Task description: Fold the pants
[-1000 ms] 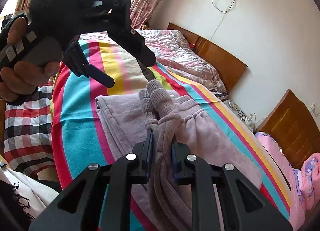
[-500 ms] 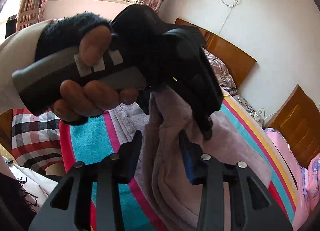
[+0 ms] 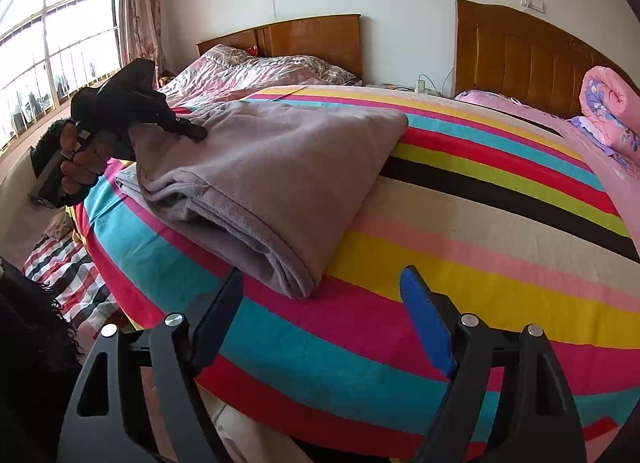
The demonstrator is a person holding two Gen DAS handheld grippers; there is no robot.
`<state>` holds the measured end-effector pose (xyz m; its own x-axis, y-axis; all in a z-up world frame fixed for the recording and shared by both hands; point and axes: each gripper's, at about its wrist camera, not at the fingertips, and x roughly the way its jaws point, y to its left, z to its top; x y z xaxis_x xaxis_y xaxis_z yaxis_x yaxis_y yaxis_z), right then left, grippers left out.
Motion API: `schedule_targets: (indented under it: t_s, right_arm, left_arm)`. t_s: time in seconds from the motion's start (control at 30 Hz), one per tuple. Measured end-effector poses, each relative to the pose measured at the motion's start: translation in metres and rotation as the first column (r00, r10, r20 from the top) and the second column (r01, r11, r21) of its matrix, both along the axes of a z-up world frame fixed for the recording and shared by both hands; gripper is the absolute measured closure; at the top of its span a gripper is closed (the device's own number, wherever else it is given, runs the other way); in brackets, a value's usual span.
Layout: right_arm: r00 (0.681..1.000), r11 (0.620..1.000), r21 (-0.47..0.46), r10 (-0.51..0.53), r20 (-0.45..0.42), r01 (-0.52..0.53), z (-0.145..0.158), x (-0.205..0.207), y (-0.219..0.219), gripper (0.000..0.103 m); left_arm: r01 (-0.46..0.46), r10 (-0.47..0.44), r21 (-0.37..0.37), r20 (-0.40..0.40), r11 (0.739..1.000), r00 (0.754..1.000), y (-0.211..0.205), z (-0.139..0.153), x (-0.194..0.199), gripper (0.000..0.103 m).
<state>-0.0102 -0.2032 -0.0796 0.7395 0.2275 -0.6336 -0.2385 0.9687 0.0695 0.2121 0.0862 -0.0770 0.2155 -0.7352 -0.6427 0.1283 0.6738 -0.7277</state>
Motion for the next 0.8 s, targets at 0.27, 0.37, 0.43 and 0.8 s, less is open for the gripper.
schedule_targets:
  t_s: [0.27, 0.37, 0.43, 0.8]
  right_arm:
    - [0.997, 0.99, -0.133, -0.037, 0.07, 0.046, -0.024, 0.029, 0.035, 0.028]
    - [0.994, 0.974, -0.208, -0.072, 0.084, 0.088, -0.027, 0.038, 0.041, 0.028]
    - [0.992, 0.961, -0.255, -0.082, 0.096, 0.104, -0.028, 0.038, 0.044, 0.028]
    - [0.996, 0.979, -0.189, -0.071, 0.05, 0.079, -0.034, 0.042, 0.031, 0.023]
  left_arm:
    - [0.055, -0.048, -0.029, 0.198, 0.998, 0.979, -0.037, 0.095, -0.009, 0.081]
    - [0.12, -0.091, -0.073, 0.313, 0.99, 0.945, -0.051, 0.152, -0.014, 0.082]
    - [0.126, -0.086, -0.083, 0.382, 0.989, 0.92, -0.039, 0.175, -0.02, 0.082]
    - [-0.208, 0.219, -0.149, 0.062, 0.967, 0.974, 0.098, -0.018, -0.02, 0.08]
